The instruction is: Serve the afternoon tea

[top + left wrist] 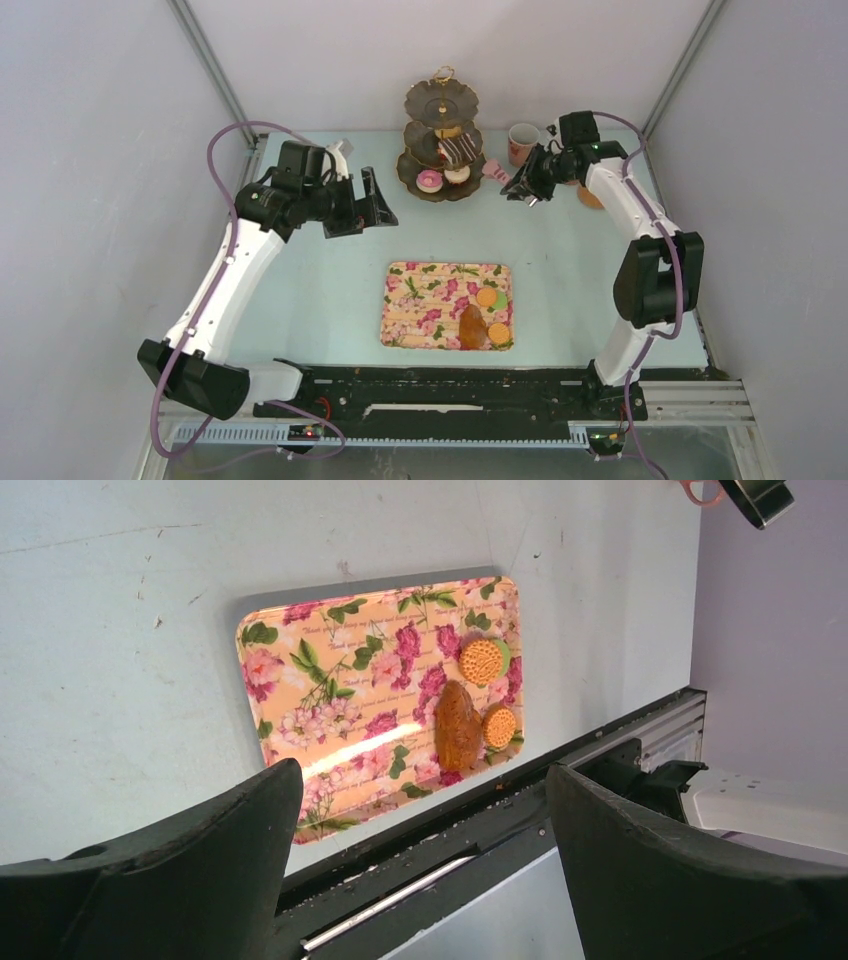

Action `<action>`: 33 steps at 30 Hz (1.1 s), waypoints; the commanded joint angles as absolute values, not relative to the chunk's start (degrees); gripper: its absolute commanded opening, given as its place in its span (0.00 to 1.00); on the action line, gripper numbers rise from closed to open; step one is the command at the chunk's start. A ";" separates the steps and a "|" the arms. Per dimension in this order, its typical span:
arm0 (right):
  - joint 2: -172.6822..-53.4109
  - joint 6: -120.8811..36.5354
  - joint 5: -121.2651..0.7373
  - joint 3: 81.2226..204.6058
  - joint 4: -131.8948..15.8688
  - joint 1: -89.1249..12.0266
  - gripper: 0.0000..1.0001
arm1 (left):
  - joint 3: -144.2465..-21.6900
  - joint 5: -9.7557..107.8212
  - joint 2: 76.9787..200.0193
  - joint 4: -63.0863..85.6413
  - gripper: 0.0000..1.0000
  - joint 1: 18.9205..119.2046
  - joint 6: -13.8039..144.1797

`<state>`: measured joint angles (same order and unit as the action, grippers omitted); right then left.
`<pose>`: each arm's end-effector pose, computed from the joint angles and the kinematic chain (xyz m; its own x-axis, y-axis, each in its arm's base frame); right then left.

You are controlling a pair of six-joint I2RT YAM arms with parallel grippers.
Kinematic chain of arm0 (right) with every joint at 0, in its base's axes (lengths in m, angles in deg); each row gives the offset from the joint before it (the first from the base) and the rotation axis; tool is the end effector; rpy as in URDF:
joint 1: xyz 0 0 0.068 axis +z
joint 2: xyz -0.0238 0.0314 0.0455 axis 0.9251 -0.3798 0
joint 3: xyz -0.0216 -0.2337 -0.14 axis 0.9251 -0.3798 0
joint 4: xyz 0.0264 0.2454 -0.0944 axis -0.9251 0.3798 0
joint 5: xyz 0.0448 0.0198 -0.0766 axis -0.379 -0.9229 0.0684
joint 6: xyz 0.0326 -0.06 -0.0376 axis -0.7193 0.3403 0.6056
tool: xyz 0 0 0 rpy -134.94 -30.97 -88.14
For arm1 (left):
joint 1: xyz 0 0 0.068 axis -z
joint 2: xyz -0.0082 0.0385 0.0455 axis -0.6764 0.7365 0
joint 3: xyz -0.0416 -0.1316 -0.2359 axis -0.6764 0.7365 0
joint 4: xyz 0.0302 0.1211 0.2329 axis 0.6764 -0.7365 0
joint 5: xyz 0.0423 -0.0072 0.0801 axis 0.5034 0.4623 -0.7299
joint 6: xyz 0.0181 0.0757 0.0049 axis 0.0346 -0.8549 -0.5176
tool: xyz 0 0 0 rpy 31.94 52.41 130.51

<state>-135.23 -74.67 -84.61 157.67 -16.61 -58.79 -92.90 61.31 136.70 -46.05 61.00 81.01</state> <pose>0.4006 0.0984 0.2674 -0.8990 0.4033 -0.1707 0.1775 0.6919 0.6998 0.2536 -0.1092 0.3640 -0.8545 -0.1695 -0.4910 0.1475 0.8272 -0.5423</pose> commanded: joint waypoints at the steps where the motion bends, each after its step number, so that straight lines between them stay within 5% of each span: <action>1: -132.55 -69.80 -83.49 162.19 -12.78 -58.79 0.14 | -94.50 62.57 135.90 -45.76 0.98 60.57 80.41; 9: -129.01 -59.63 -86.12 161.61 -0.82 -55.79 0.17 | -94.09 62.57 135.29 -45.05 0.98 60.55 80.90; 16: -116.85 -50.33 -75.76 153.52 14.88 -44.01 0.19 | -91.34 64.13 133.62 -41.72 0.98 60.55 83.89; 25: -107.52 -60.95 -59.56 144.35 19.00 -21.73 0.21 | -81.66 67.34 124.95 -35.25 0.98 62.42 93.43; 33: -107.65 -67.00 -56.77 142.43 19.60 -14.78 0.24 | -74.24 62.49 116.53 -34.63 0.98 68.62 98.82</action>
